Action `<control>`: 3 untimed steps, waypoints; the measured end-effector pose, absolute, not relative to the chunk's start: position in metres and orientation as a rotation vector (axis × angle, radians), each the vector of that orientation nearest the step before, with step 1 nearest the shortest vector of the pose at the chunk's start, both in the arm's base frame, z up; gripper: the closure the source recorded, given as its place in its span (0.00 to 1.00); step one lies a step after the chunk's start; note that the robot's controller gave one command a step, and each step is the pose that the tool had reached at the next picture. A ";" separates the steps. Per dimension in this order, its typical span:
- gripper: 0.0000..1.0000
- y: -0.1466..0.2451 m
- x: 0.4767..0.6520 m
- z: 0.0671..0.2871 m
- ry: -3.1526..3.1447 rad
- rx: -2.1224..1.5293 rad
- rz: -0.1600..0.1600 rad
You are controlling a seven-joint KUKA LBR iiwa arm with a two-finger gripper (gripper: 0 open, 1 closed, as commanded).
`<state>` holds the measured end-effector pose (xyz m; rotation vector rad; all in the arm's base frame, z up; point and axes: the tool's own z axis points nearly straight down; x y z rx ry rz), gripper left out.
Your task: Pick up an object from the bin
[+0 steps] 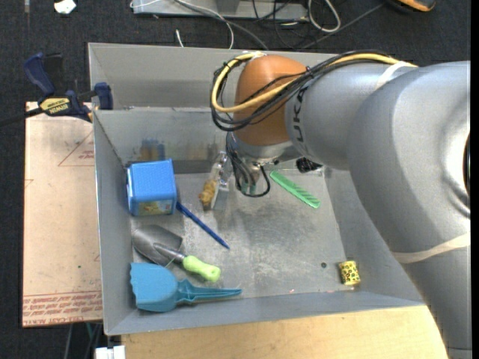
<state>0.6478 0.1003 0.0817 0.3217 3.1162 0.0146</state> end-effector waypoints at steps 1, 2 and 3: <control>1.00 0.105 0.651 0.075 3.098 0.415 0.014; 1.00 0.105 0.651 0.075 3.097 0.415 0.014; 1.00 0.105 0.651 0.075 3.097 0.414 0.013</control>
Offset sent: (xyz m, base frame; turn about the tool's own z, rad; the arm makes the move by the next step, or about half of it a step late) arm 0.0000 0.0000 0.0000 0.0000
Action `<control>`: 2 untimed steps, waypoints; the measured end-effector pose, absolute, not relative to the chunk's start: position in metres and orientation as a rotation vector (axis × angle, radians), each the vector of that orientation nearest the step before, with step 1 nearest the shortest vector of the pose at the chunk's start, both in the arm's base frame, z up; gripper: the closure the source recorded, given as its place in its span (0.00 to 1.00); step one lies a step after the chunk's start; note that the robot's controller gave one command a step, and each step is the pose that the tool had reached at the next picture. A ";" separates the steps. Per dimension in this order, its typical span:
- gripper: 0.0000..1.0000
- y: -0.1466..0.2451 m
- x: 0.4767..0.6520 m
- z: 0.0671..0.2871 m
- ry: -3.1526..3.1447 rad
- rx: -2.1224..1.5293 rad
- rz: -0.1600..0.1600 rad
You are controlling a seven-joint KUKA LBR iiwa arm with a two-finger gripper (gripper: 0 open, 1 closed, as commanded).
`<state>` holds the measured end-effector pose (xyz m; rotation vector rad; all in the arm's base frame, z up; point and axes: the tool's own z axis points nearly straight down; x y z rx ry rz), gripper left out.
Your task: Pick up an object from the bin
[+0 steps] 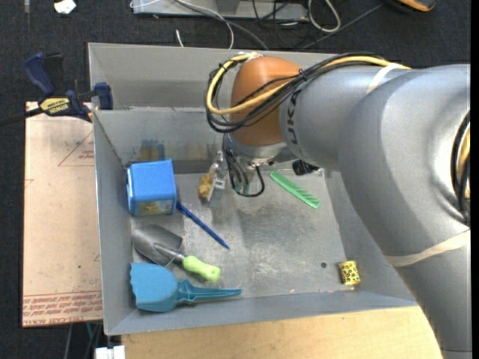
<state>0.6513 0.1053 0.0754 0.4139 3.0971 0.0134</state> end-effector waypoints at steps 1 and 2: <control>1.00 0.105 0.651 0.075 3.097 0.414 0.013; 1.00 0.105 0.651 0.075 3.097 0.414 0.013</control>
Offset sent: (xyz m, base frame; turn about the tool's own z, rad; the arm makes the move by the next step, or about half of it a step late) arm 0.0000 0.0000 0.0000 0.0000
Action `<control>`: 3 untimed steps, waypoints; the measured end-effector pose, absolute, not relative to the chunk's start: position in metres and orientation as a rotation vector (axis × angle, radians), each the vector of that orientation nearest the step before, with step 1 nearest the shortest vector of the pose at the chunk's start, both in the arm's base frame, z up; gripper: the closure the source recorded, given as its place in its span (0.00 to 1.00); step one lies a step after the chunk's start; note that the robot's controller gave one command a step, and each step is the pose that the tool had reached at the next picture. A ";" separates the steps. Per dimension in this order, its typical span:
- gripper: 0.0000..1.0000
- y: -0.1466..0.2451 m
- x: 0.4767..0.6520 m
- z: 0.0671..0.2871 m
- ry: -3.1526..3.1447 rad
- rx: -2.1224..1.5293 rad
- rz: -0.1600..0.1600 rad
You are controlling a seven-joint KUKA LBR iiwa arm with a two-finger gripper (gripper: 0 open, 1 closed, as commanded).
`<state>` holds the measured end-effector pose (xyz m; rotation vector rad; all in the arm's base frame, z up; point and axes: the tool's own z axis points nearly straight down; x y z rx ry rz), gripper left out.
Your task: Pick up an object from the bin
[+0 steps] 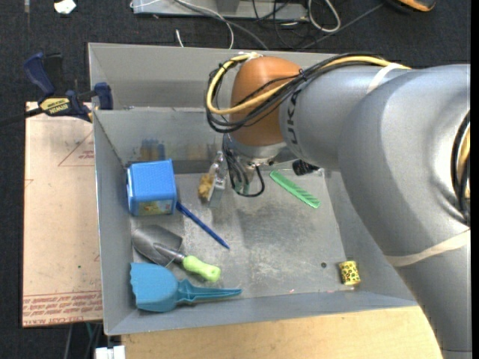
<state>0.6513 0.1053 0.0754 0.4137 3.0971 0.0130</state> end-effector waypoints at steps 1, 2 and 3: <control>1.00 0.105 0.651 0.075 3.097 0.414 0.013; 1.00 0.105 0.651 0.075 3.097 0.414 0.013; 1.00 0.105 0.651 0.075 3.097 0.414 0.013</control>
Offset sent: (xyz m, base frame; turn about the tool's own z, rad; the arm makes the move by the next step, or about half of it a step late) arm 0.0000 0.0000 0.0000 0.0000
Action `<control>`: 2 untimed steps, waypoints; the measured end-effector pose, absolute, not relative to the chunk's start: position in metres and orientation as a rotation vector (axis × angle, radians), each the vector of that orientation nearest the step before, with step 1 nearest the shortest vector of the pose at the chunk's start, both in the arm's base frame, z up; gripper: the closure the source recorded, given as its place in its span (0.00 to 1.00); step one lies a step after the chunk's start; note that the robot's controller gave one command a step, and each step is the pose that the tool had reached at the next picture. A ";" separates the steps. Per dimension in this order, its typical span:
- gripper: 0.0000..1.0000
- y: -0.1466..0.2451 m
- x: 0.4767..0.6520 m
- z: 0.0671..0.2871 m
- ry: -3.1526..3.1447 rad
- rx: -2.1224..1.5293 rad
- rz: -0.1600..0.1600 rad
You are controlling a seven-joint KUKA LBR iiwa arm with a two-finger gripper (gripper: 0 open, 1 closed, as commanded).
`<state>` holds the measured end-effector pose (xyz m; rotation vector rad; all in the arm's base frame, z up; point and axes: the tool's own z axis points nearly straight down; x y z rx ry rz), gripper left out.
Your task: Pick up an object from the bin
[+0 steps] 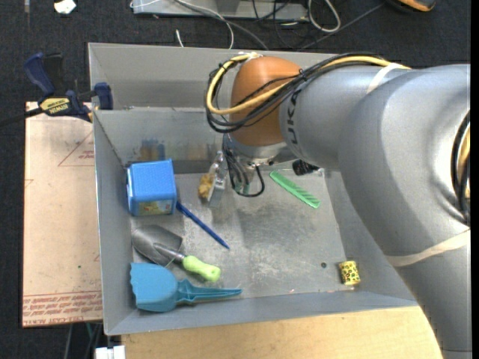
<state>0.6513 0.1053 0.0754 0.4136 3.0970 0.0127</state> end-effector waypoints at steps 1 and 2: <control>1.00 0.105 0.651 0.075 3.097 0.414 0.013; 1.00 0.105 0.651 0.075 3.097 0.414 0.013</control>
Offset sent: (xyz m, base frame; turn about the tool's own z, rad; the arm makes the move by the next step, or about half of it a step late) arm 0.0000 0.0000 0.0000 0.0000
